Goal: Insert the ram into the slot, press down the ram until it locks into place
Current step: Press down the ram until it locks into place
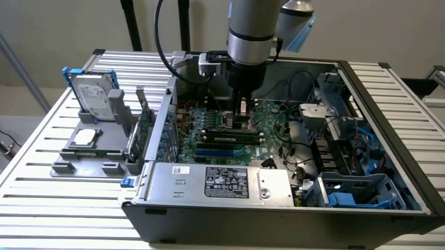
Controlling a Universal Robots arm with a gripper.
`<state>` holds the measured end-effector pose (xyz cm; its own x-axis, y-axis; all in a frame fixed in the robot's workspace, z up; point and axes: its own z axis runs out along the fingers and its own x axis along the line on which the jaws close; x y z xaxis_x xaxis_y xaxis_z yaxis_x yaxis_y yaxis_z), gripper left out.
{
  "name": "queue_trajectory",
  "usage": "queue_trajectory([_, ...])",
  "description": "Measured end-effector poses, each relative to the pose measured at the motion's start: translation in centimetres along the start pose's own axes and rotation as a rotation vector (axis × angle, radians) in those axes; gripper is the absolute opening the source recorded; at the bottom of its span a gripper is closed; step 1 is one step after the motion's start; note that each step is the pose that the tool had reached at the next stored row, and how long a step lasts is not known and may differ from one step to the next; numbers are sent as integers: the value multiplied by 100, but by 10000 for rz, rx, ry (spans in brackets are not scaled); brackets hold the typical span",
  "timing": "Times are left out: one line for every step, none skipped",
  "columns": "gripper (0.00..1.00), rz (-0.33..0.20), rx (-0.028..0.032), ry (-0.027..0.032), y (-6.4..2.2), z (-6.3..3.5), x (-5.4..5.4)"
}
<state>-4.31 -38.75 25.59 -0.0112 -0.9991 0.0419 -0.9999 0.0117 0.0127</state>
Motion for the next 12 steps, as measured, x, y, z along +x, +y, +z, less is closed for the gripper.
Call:
queue_trajectory([11, 1, -1, 2, 0, -19, 1])
queue_trajectory([11, 1, 0, -1, 0, -20, 1])
queue_trajectory([11, 0, 1, -2, 0, -19, 1])
queue_trajectory([11, 0, 0, -1, 0, -20, 1])
queue_trajectory([11, 0, 1, -2, 0, -20, 1])
queue_trajectory([11, 0, -1, -1, 0, -20, 1])
queue_trajectory([11, 0, 0, 0, 0, -20, 1])
queue_trajectory([11, 0, 0, 0, 0, -20, 1])
queue_trajectory([11, -1, -1, 0, 0, -20, 1])
queue_trajectory([11, 0, -1, 0, 0, -20, 1])
queue_trajectory([11, 0, -1, 0, 0, -20, 1])
queue_trajectory([11, 0, -1, 0, 0, -20, 1])
